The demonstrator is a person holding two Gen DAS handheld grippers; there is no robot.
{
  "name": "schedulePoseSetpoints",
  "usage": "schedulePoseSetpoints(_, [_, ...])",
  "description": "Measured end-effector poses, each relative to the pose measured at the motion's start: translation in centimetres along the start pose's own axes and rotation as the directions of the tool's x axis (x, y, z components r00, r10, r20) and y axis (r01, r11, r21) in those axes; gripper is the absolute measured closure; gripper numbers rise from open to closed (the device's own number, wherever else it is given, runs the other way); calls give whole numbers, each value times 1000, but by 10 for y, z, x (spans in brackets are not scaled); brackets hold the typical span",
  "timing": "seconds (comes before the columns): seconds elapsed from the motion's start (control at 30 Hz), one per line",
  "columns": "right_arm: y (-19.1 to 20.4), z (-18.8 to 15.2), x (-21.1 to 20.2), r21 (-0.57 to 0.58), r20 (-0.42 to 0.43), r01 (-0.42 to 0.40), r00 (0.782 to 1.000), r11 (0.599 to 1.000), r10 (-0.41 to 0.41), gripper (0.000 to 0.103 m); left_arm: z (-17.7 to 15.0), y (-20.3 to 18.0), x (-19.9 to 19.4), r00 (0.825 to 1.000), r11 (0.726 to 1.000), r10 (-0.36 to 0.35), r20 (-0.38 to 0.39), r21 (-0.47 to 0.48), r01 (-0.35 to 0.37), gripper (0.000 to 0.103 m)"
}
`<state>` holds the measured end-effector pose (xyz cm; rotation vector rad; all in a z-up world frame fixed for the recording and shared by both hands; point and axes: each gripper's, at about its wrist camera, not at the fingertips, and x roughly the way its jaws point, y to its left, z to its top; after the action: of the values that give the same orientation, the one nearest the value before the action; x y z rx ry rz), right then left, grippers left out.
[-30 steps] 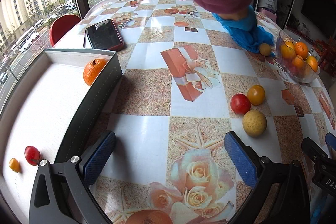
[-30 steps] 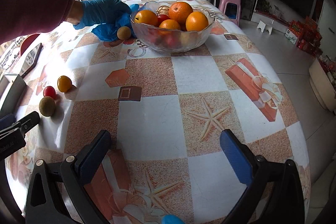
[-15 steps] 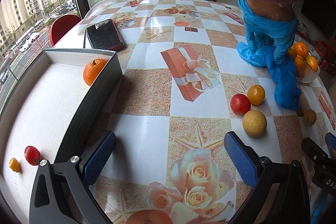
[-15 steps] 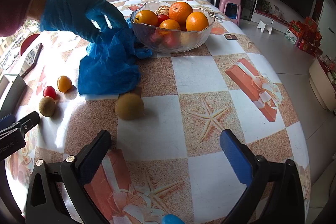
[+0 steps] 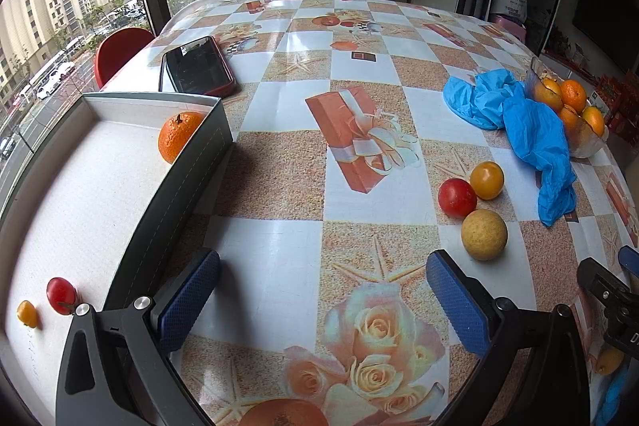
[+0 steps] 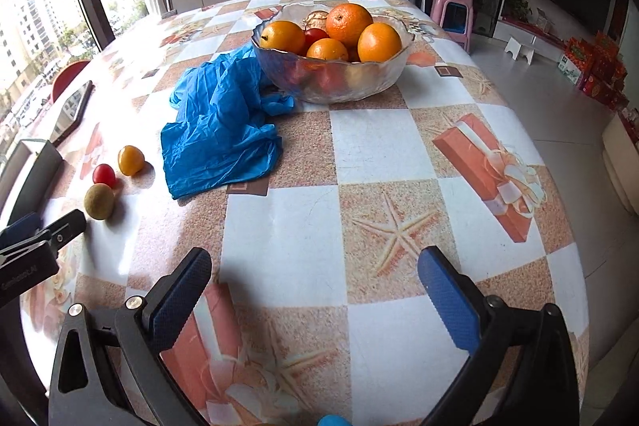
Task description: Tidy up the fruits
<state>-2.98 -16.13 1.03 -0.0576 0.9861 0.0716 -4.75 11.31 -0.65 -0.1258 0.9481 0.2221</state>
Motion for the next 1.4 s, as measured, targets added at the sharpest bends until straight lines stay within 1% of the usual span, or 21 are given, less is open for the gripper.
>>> schedulePoseSetpoints(0.07, [-15,-6,-9,44,11,-59,998,997,58,0,0,0,0,1000,1000,0,0,0,0,0])
schedulePoseSetpoints(0.1, [-23,-10,-13,67,24,-76,997,995,75,0,0,0,0,1000,1000,0,0,0,0,0])
schedulePoseSetpoints(0.13, [-29,-13,-16,82,39,-84,996,993,81,0,0,0,0,1000,1000,0,0,0,0,0])
schedulePoseSetpoints(0.23, [-42,-21,-21,108,85,-69,995,992,60,0,0,0,0,1000,1000,0,0,0,0,0])
schedulePoseSetpoints(0.33, [-46,-21,-22,131,102,-97,991,987,84,0,0,0,0,1000,1000,0,0,0,0,0])
schedulePoseSetpoints(0.63, [-39,-18,-17,105,81,-37,996,994,29,0,0,0,0,1000,1000,0,0,-1,0,0])
schedulePoseSetpoints(0.73, [-39,-19,-18,102,80,-32,997,994,24,0,0,0,0,1000,1000,0,0,-1,0,0])
schedulePoseSetpoints(0.8, [-45,-18,-19,120,90,-68,994,991,57,0,0,0,-1,1000,1000,0,0,-1,0,0])
schedulePoseSetpoints(0.87, [-59,-18,-26,171,83,-151,987,974,139,0,0,0,0,1000,1000,0,0,-1,0,0])
schedulePoseSetpoints(0.9, [-68,-18,-31,208,81,-196,980,958,183,0,0,0,0,1000,1000,0,0,-1,0,0])
schedulePoseSetpoints(0.93, [-74,-20,-37,227,84,-224,974,948,210,0,0,0,0,1000,1000,0,0,-1,0,0])
schedulePoseSetpoints(1.0, [-79,-29,-52,213,82,-240,970,947,227,0,0,0,-1,1000,1000,0,0,-1,0,0])
schedulePoseSetpoints(1.1, [-69,-58,-77,144,75,-248,968,958,239,0,0,0,0,1000,1000,0,0,-1,0,0])
schedulePoseSetpoints(1.2, [-46,-89,-88,69,53,-199,979,978,195,0,0,0,0,1000,1000,0,0,-1,0,0])
schedulePoseSetpoints(1.3, [-24,-111,-82,18,34,-147,989,989,146,0,0,0,0,1000,1000,0,0,-1,0,0])
schedulePoseSetpoints(1.33, [-16,-116,-82,-11,51,-105,993,994,106,0,0,0,0,1000,1000,0,0,-1,0,0])
schedulePoseSetpoints(1.4, [-3,-120,-79,-60,53,-22,998,998,25,0,0,0,0,1000,1000,0,0,-1,0,0])
